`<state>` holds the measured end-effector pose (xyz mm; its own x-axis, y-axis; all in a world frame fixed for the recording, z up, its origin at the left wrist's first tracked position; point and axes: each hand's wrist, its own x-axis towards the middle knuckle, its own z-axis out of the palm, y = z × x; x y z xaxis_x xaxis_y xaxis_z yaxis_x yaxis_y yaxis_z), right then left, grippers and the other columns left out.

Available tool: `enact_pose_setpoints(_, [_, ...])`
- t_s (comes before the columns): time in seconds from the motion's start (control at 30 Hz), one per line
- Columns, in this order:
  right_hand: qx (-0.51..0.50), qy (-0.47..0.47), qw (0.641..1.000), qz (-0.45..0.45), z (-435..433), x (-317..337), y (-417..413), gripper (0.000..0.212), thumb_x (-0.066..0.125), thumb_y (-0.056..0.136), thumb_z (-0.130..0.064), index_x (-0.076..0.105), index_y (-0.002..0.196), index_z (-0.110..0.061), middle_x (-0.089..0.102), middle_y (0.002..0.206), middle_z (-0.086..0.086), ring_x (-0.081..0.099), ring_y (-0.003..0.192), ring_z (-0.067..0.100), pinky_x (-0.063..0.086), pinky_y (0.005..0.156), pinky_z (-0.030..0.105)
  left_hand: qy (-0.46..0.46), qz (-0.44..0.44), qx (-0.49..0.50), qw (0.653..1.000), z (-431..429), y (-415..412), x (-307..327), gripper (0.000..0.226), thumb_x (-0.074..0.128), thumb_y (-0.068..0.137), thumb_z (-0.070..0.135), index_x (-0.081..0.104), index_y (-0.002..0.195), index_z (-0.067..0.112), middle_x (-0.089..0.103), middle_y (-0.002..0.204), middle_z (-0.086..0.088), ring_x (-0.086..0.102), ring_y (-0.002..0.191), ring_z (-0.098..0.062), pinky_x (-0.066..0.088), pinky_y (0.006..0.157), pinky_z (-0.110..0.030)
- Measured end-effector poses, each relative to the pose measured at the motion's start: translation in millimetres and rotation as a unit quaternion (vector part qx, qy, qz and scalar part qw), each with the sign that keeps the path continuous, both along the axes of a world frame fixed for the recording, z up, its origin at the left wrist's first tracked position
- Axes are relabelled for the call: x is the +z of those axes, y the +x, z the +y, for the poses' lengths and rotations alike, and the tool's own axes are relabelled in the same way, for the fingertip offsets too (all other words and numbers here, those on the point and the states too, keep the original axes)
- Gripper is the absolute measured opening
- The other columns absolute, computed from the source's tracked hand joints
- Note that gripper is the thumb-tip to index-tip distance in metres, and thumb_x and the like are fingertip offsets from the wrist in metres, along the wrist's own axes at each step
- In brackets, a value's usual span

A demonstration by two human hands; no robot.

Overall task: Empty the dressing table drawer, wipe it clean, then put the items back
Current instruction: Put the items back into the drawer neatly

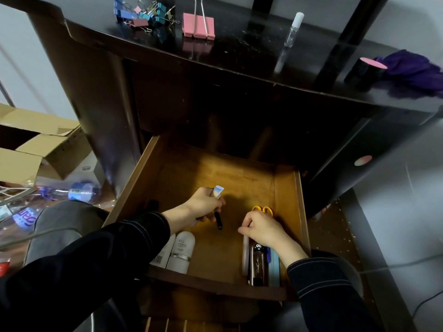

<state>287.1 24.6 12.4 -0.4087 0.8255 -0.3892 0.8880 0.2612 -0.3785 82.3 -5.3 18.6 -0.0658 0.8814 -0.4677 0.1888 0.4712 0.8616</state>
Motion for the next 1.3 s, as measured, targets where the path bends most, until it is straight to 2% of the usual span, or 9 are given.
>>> enact_pose_setpoints(0.2, [0.015, 0.016, 0.999, -0.038, -1, 0, 0, 0.018, 0.075, 0.087, -0.039, 0.065, 0.079, -0.027, 0.067, 0.075, -0.007, 0.064, 0.071, 0.009, 0.055, 0.065, 0.034, -0.005, -0.003, 0.004, 1.0, 0, -1, 0, 0.013, 0.05, 0.096, 0.008, 0.062, 0.1, 0.007, 0.058, 0.077, -0.006, 0.054, 0.041, -0.012, 0.028, 0.035, -0.02])
enact_pose_setpoints(0.33, [0.032, 0.006, 0.998, -0.062, 0, -2, 0, 0.018, 0.076, 0.085, -0.038, 0.067, 0.08, -0.023, 0.068, 0.082, -0.007, 0.063, 0.076, 0.01, 0.049, 0.063, 0.031, -0.006, -0.005, 0.008, 1.0, 1, -1, -1, 0.014, 0.05, 0.094, 0.006, 0.062, 0.1, 0.006, 0.058, 0.078, -0.007, 0.053, 0.04, -0.013, 0.027, 0.035, -0.02])
enact_pose_setpoints(0.47, [0.051, -0.014, 0.997, -0.063, -2, -4, 0, 0.016, 0.078, 0.084, -0.036, 0.067, 0.076, -0.027, 0.068, 0.084, -0.009, 0.064, 0.078, 0.008, 0.049, 0.063, 0.028, -0.006, -0.011, 0.009, 1.0, 2, -1, -2, 0.013, 0.05, 0.094, 0.006, 0.062, 0.098, 0.007, 0.058, 0.077, -0.006, 0.053, 0.04, -0.013, 0.027, 0.035, -0.019])
enact_pose_setpoints(0.63, [0.065, -0.02, 0.996, -0.063, -3, -5, 1, 0.014, 0.079, 0.083, -0.037, 0.069, 0.079, -0.027, 0.067, 0.085, -0.009, 0.064, 0.079, 0.007, 0.057, 0.071, 0.033, -0.007, -0.015, 0.009, 1.0, 3, -1, -4, 0.014, 0.05, 0.093, 0.007, 0.063, 0.099, 0.007, 0.058, 0.074, -0.005, 0.054, 0.04, -0.014, 0.027, 0.035, -0.02])
enact_pose_setpoints(0.9, [0.041, -0.02, 0.998, -0.046, -2, -6, 2, 0.017, 0.073, 0.087, -0.042, 0.065, 0.081, -0.028, 0.065, 0.081, -0.009, 0.062, 0.074, 0.008, 0.051, 0.065, 0.031, -0.009, -0.018, 0.006, 1.0, 1, 0, -3, 0.015, 0.051, 0.094, 0.008, 0.064, 0.102, 0.006, 0.06, 0.078, -0.006, 0.054, 0.042, -0.013, 0.029, 0.036, -0.021])
enact_pose_setpoints(1.0, [-0.006, 0.023, 1.0, 0.001, -1, -1, 0, 0.017, 0.062, 0.095, -0.044, 0.064, 0.086, -0.029, 0.067, 0.081, -0.008, 0.063, 0.076, 0.01, 0.054, 0.07, 0.035, -0.016, -0.018, -0.012, 1.0, 1, 0, 0, 0.015, 0.051, 0.093, 0.009, 0.065, 0.1, 0.008, 0.061, 0.078, -0.006, 0.053, 0.043, -0.012, 0.03, 0.037, -0.02])
enact_pose_setpoints(1.1, [-0.085, 0.054, 0.982, 0.157, 0, 9, -4, 0.011, 0.06, 0.098, -0.038, 0.068, 0.095, -0.031, 0.07, 0.093, -0.013, 0.065, 0.093, 0.005, 0.054, 0.078, 0.029, -0.015, 0.01, -0.058, 0.998, -2, 4, 2, 0.015, 0.051, 0.093, 0.007, 0.065, 0.096, 0.011, 0.06, 0.075, -0.003, 0.047, 0.042, -0.009, 0.029, 0.037, -0.02])
enact_pose_setpoints(1.2, [-0.117, 0.004, 0.933, 0.341, -3, 22, -9, 0.007, 0.064, 0.097, -0.027, 0.069, 0.1, -0.031, 0.072, 0.089, -0.011, 0.067, 0.086, 0.002, 0.048, 0.068, 0.017, 0.021, 0.03, -0.123, 0.992, -5, 8, 4, 0.014, 0.051, 0.093, 0.004, 0.063, 0.096, 0.011, 0.055, 0.072, 0.0, 0.042, 0.039, -0.005, 0.028, 0.036, -0.019])
enact_pose_setpoints(1.3, [-0.091, -0.052, 0.917, 0.384, -7, 28, -11, 0.013, 0.067, 0.096, -0.025, 0.071, 0.108, -0.03, 0.073, 0.093, -0.005, 0.064, 0.073, 0.002, 0.048, 0.062, 0.016, 0.053, 0.019, -0.167, 0.984, -6, 12, 6, 0.01, 0.054, 0.094, 0.004, 0.061, 0.094, 0.012, 0.05, 0.068, 0.001, 0.04, 0.037, 0.0, 0.03, 0.037, -0.015])
